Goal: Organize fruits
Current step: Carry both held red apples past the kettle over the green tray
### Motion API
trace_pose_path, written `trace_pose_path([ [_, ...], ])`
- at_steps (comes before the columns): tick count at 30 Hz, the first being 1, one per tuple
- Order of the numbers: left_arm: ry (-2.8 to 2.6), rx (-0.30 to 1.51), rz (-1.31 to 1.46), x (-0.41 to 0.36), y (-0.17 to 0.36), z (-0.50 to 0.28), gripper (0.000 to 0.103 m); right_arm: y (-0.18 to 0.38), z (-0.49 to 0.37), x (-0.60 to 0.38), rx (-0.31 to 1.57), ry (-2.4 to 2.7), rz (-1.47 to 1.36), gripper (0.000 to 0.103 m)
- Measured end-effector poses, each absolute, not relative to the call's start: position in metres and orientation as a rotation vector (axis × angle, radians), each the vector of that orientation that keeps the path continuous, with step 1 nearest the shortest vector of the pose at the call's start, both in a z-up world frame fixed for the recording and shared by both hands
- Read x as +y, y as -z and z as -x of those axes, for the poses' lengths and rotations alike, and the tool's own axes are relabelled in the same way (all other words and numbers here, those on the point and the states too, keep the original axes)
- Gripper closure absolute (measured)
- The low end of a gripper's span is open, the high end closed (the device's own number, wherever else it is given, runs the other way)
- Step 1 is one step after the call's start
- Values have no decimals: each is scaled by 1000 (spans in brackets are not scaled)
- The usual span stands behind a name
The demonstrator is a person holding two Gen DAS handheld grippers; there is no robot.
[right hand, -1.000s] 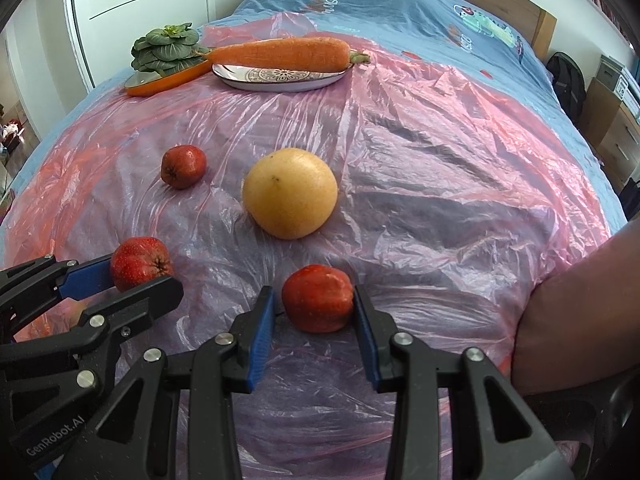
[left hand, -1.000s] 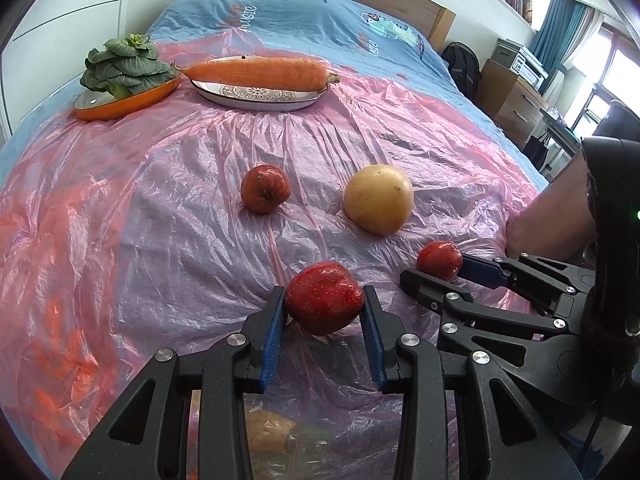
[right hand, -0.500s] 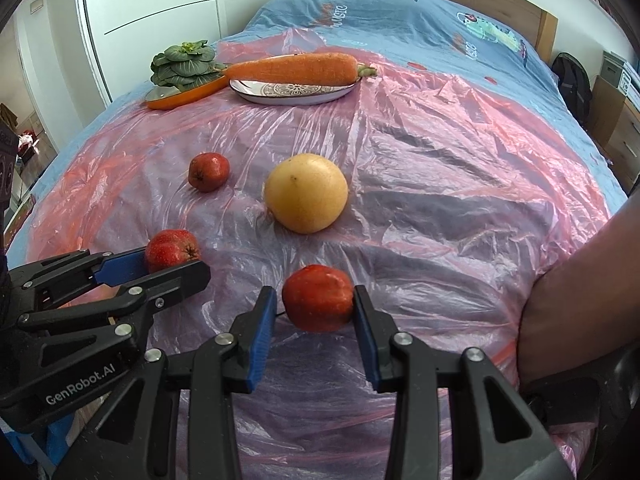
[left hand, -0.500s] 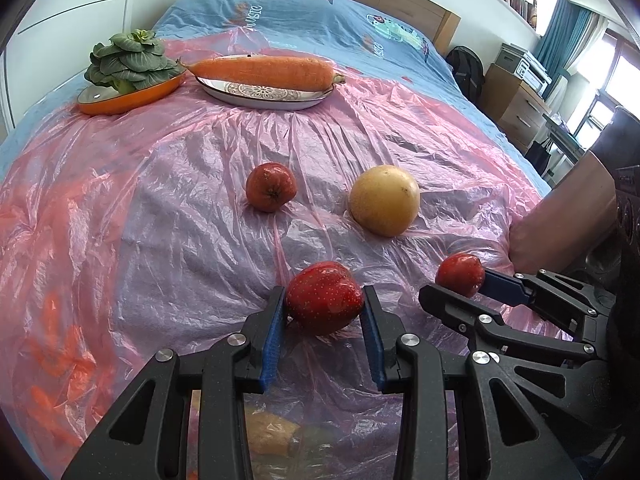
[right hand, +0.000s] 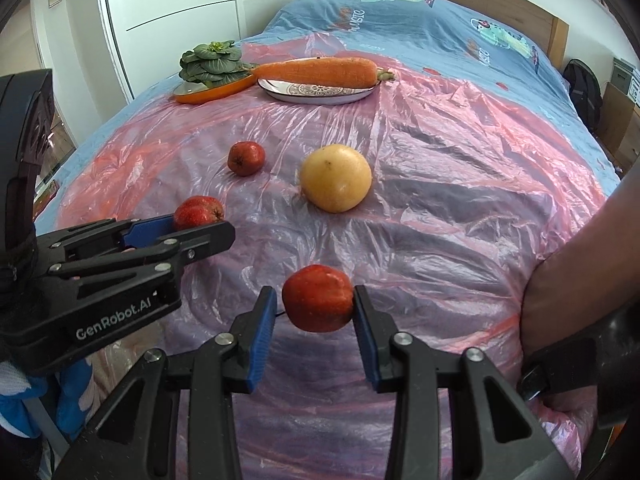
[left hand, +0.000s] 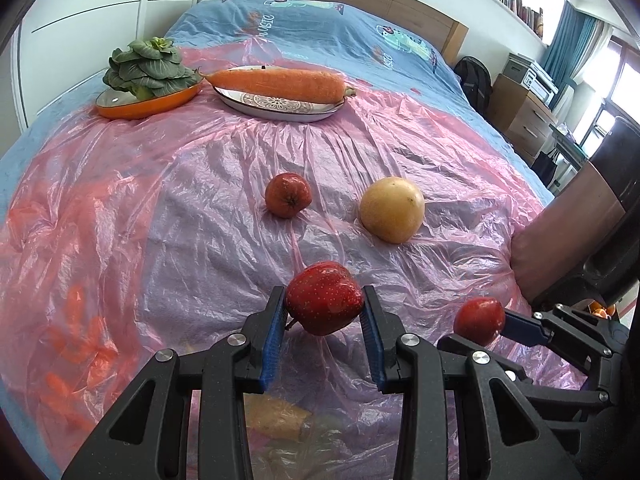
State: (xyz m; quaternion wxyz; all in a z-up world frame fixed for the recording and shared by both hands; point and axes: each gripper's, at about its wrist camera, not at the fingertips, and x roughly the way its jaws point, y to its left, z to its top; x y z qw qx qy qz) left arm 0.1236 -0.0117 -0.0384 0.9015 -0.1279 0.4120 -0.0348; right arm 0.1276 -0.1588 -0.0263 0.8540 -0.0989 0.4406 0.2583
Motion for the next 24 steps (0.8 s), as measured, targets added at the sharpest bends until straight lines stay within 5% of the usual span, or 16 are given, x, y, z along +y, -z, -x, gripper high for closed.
trace_pose_path([
  [24, 52, 878, 247, -26, 7, -36, 72, -36, -39, -207, 884, -543, 181, 59],
])
